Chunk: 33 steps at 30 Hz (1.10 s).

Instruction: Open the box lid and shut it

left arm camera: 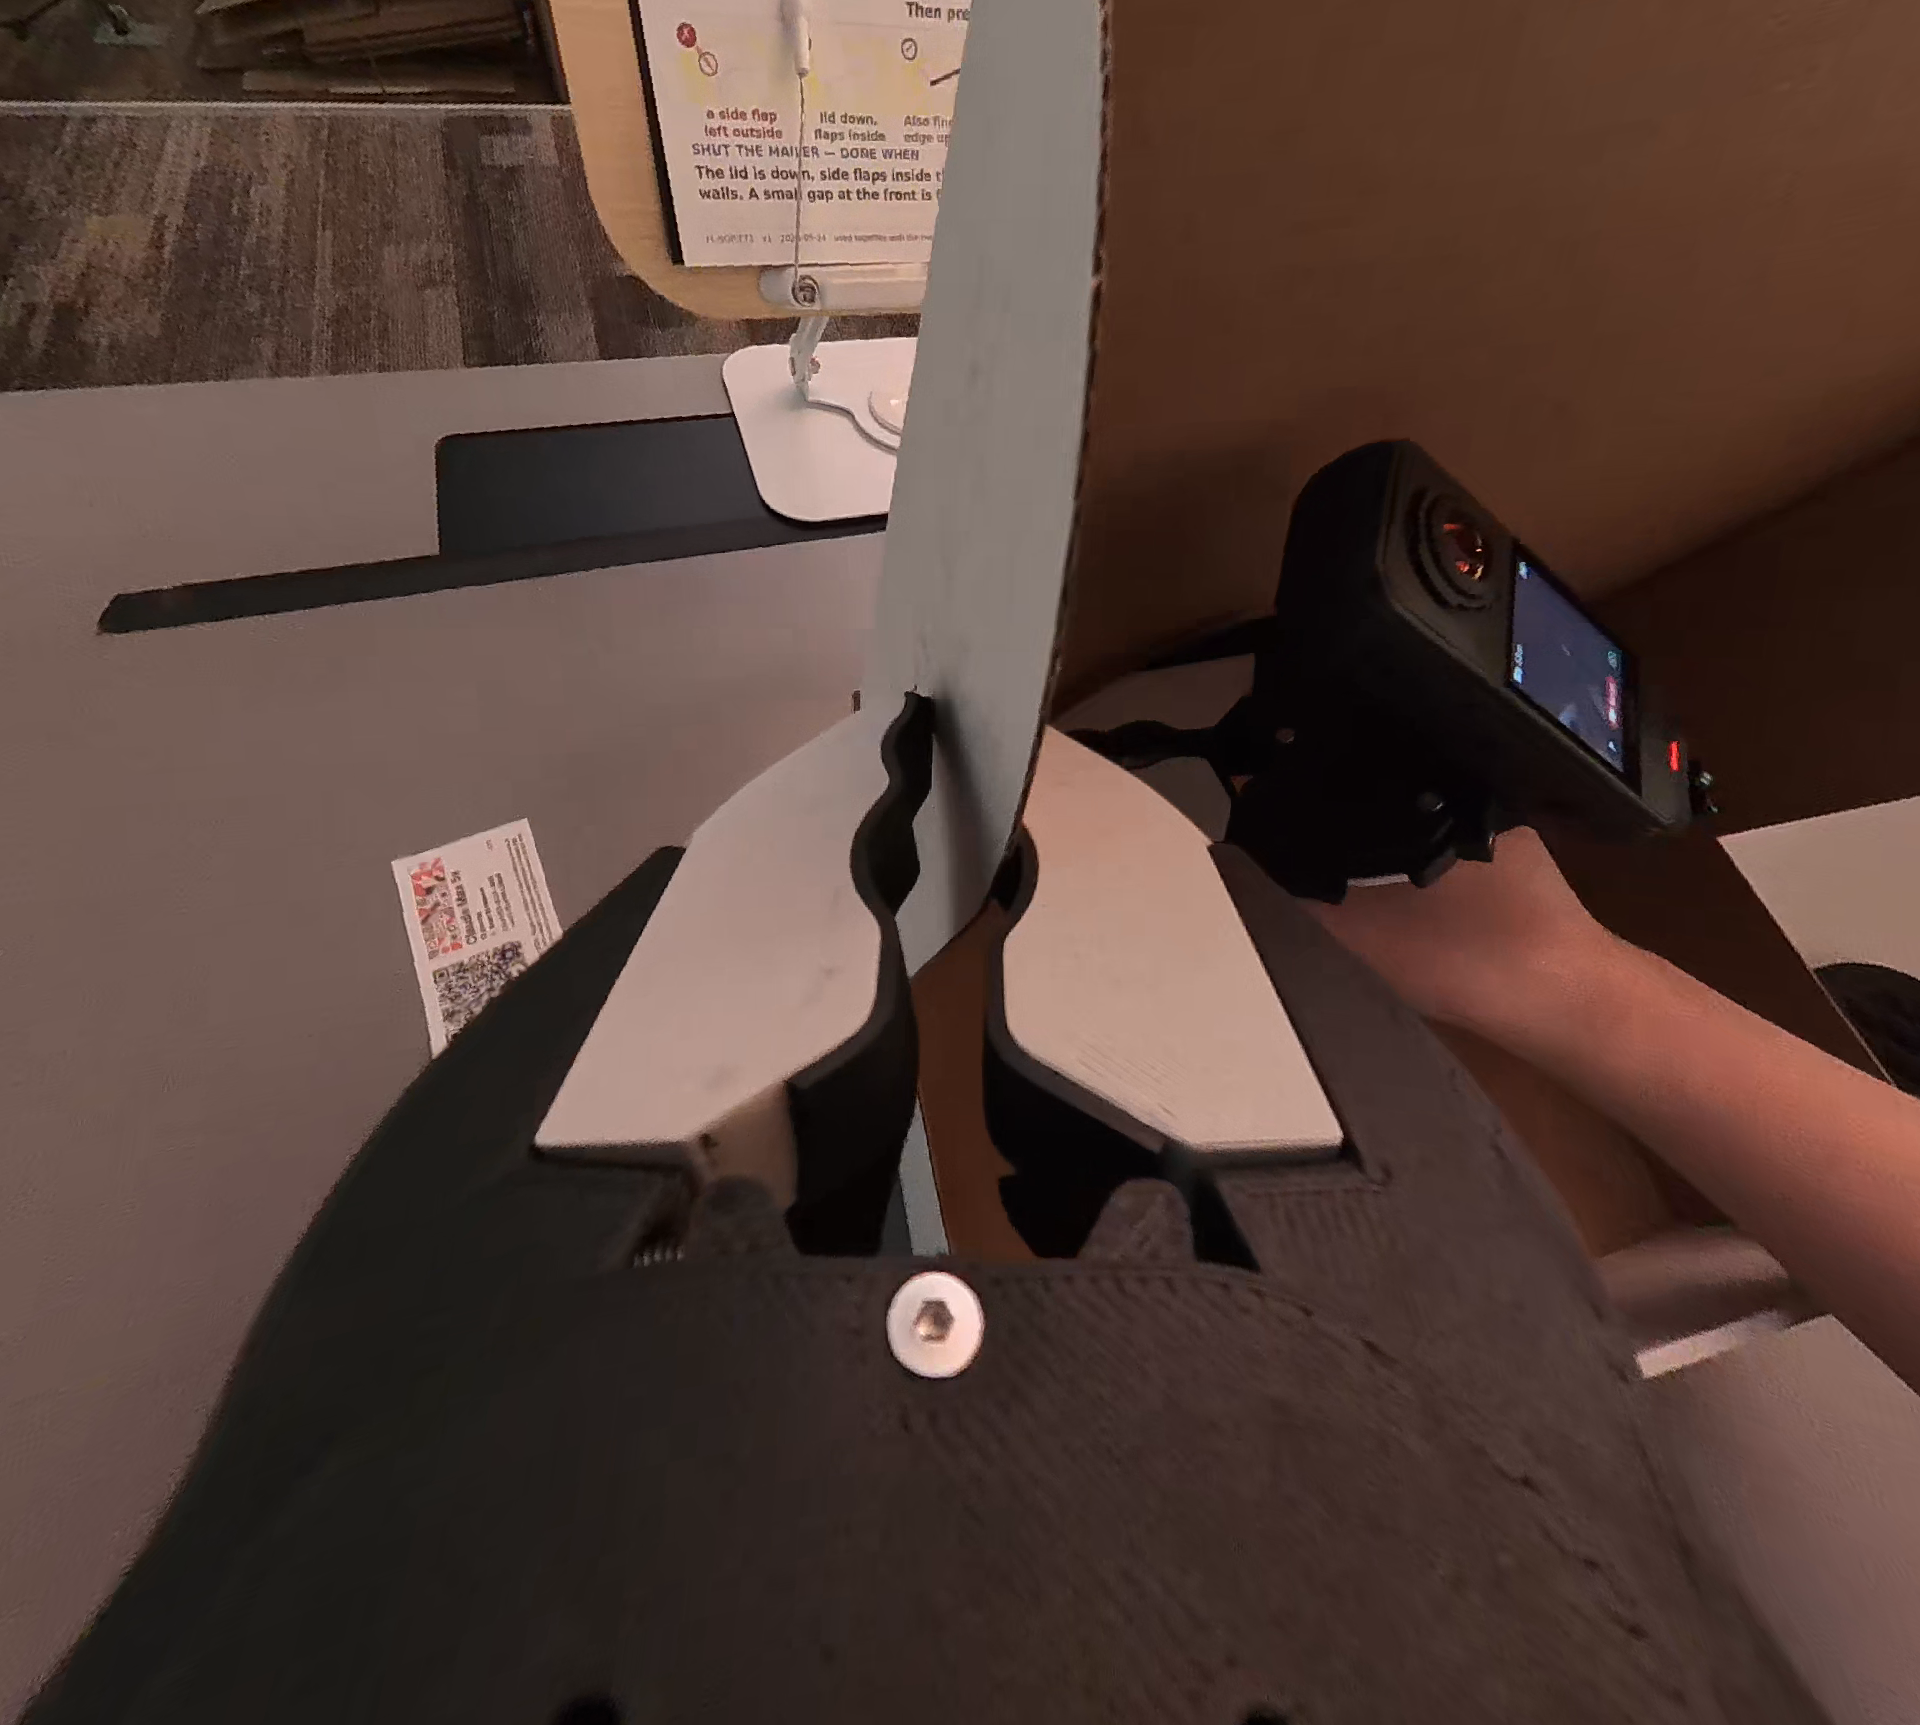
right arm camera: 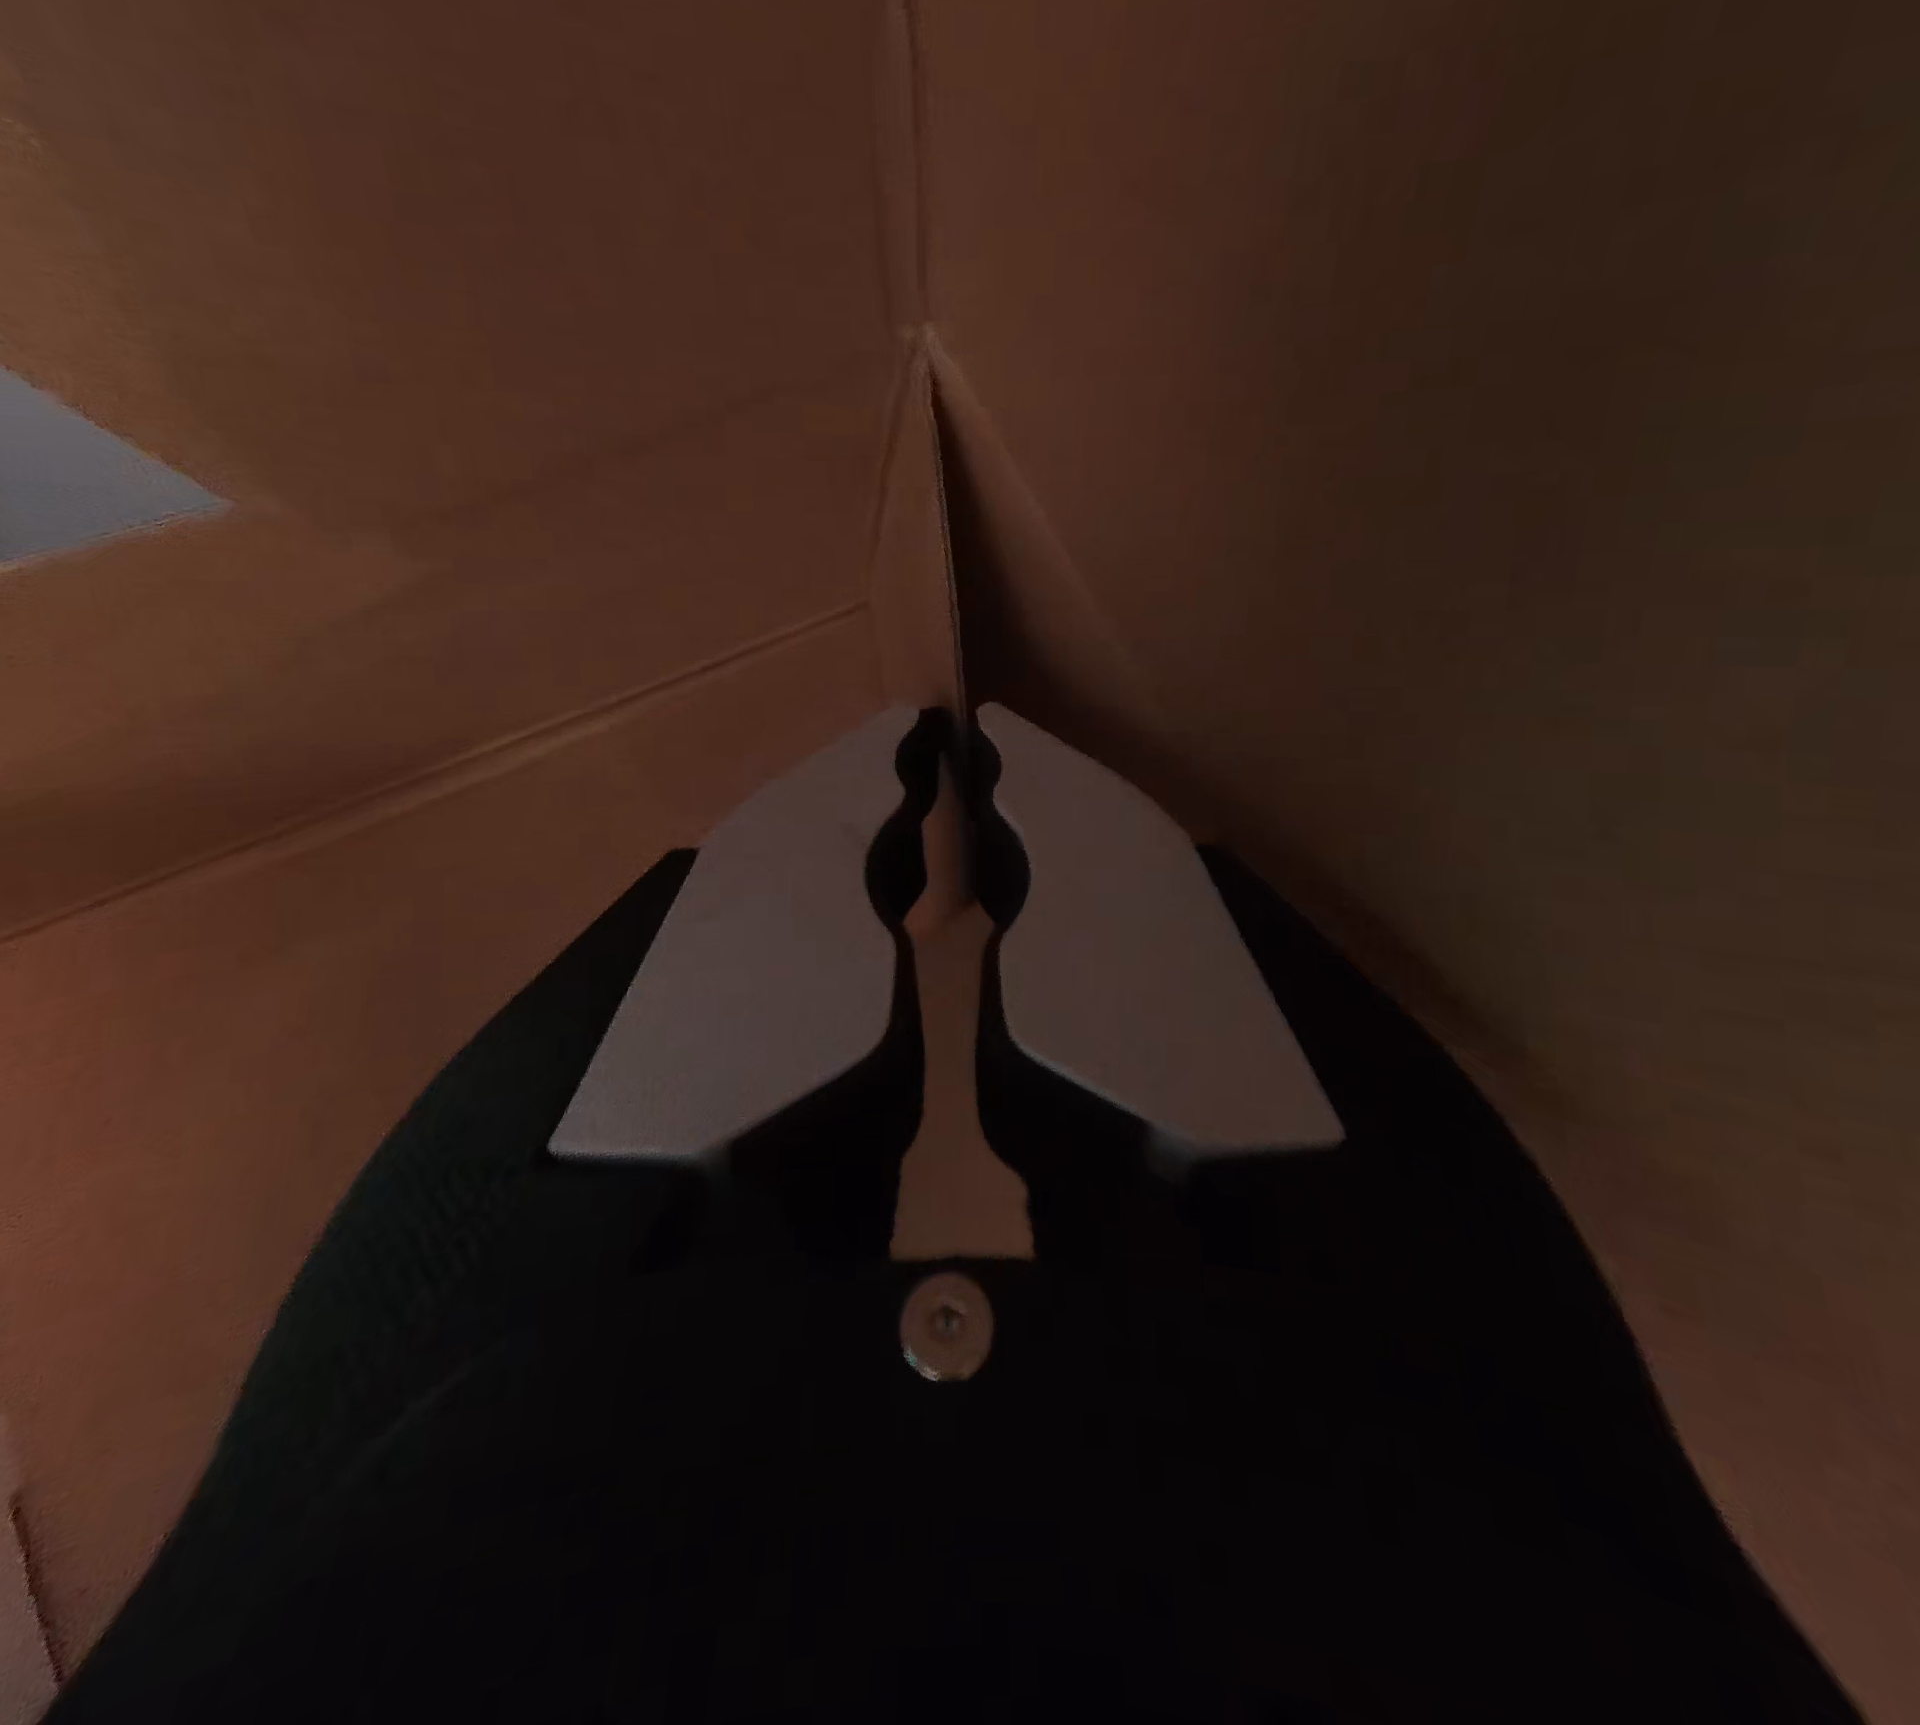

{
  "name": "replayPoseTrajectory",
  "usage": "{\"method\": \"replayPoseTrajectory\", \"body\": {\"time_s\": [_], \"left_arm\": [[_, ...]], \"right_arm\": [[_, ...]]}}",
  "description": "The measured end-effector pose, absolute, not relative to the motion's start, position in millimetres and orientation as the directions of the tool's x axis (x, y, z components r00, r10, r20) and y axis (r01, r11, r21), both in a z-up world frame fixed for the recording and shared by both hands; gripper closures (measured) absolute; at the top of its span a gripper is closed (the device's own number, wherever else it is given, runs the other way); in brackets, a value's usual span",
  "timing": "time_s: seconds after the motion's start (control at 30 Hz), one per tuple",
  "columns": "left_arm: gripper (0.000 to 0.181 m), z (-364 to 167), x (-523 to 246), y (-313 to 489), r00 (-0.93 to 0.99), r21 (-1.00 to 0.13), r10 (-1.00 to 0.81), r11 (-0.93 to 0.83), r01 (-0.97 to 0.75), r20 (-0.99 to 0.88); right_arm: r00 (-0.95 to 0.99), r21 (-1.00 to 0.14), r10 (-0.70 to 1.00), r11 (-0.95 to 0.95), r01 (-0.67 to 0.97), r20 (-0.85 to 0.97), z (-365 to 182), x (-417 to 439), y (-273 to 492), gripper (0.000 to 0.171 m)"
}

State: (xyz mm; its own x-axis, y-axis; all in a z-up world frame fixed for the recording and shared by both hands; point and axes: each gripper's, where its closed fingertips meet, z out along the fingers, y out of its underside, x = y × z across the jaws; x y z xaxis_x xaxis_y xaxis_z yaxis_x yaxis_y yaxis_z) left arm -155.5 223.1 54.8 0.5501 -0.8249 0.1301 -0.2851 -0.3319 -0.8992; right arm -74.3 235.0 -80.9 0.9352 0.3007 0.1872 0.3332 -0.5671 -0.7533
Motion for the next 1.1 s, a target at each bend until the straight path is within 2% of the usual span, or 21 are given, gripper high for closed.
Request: {"method": "replayPoseTrajectory", "body": {"time_s": [0.4,0.57,0.73,0.8,0.87,0.93,1.0,1.07,1.1], "left_arm": [[0.172,37.5,-164.2,208.7,0.571,-0.896,-0.809,-0.347,-0.277,0.137],[0.174,35.0,-160.4,204.1,0.565,-0.897,-0.813,-0.344,-0.276,0.139],[0.173,30.9,-159.0,199.3,0.566,-0.901,-0.817,-0.326,-0.285,0.116],[0.172,29.7,-159.7,197.2,0.561,-0.903,-0.818,-0.331,-0.275,0.129],[0.171,29.3,-161.0,195.5,0.558,-0.904,-0.817,-0.339,-0.259,0.146],[0.171,28.7,-162.4,194.2,0.56,-0.905,-0.813,-0.344,-0.248,0.156],[0.171,27.2,-164.6,192.6,0.567,-0.906,-0.808,-0.347,-0.242,0.158],[0.171,25.2,-166.2,190.6,0.573,-0.906,-0.803,-0.351,-0.236,0.162],[0.171,24.1,-166.8,189.5,0.575,-0.906,-0.801,-0.354,-0.231,0.166]], "right_arm": [[0.885,-0.715,0.298,-0.523,0.465,0.358,-79.3,-66.5,235.7,0.162],[0.786,-0.623,0.304,-0.485,0.614,0.538,-62.9,-75.4,217.7,0.16],[0.824,-0.734,0.331,-0.38,0.563,0.46,-8.9,-121.9,136.4,0.153],[0.803,-0.755,0.257,-0.278,0.594,0.538,37.3,-123.6,90.6,0.151],[0.785,-0.769,0.076,-0.161,0.618,0.615,95.0,-106.2,41.2,0.152],[0.786,-0.796,-0.128,-0.087,0.599,0.605,140.9,-75.2,-6.7,0.153],[0.809,-0.859,-0.297,-0.101,0.502,0.508,160.5,-33.1,-39.1,0.13],[0.829,-0.92,-0.398,-0.168,0.355,0.393,155.0,5.7,-52.7,0.107],[0.843,-0.941,-0.419,-0.187,0.283,0.337,148.0,17.6,-53.2,0.104]]}}
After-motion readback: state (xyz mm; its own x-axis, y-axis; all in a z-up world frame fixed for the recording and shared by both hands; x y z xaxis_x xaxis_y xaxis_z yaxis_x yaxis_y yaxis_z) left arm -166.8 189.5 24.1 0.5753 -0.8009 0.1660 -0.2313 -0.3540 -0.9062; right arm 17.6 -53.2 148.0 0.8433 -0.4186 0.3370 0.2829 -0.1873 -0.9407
